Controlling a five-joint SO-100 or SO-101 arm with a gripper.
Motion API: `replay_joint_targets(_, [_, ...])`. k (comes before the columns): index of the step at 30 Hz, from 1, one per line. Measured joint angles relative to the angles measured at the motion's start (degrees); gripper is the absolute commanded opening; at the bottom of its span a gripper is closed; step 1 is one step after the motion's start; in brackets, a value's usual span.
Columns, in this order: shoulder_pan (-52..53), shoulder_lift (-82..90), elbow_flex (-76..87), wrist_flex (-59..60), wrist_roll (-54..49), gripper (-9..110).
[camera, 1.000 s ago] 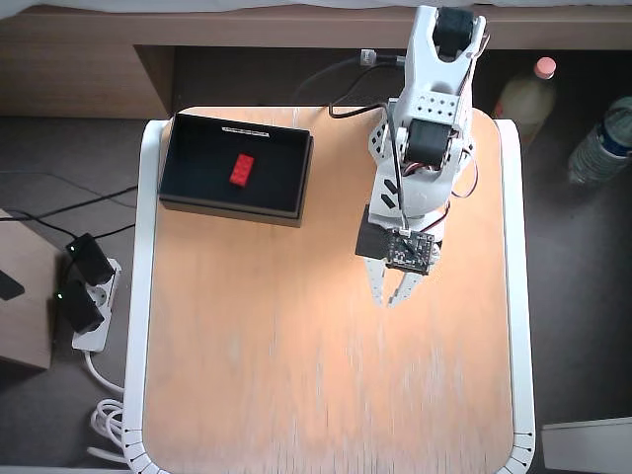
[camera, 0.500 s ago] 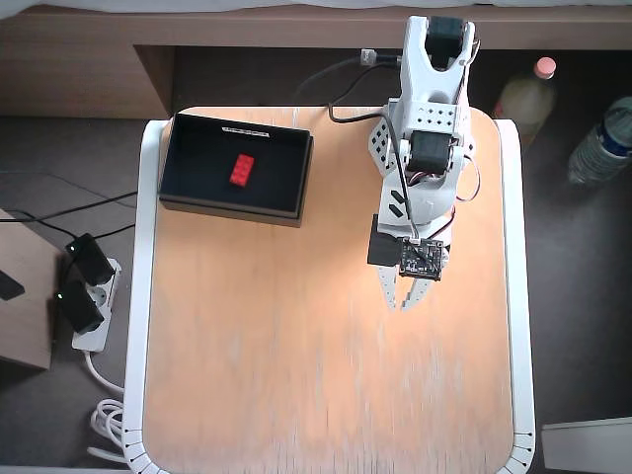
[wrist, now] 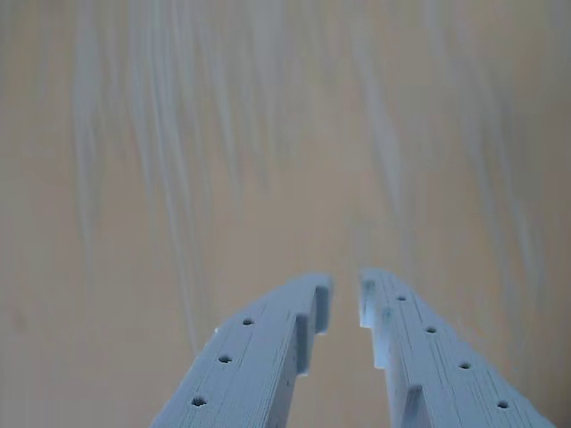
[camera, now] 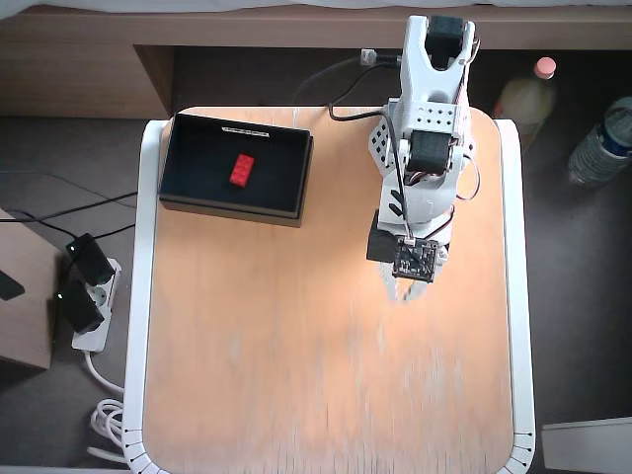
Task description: Grasp a lego block and put it in the bin.
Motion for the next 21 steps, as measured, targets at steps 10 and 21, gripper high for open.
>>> replay_joint_targets(10, [0.00,0.00,0.00,7.29,-7.21,0])
replay_joint_targets(21, [0.00,0.00,0.00,7.29,-7.38,0])
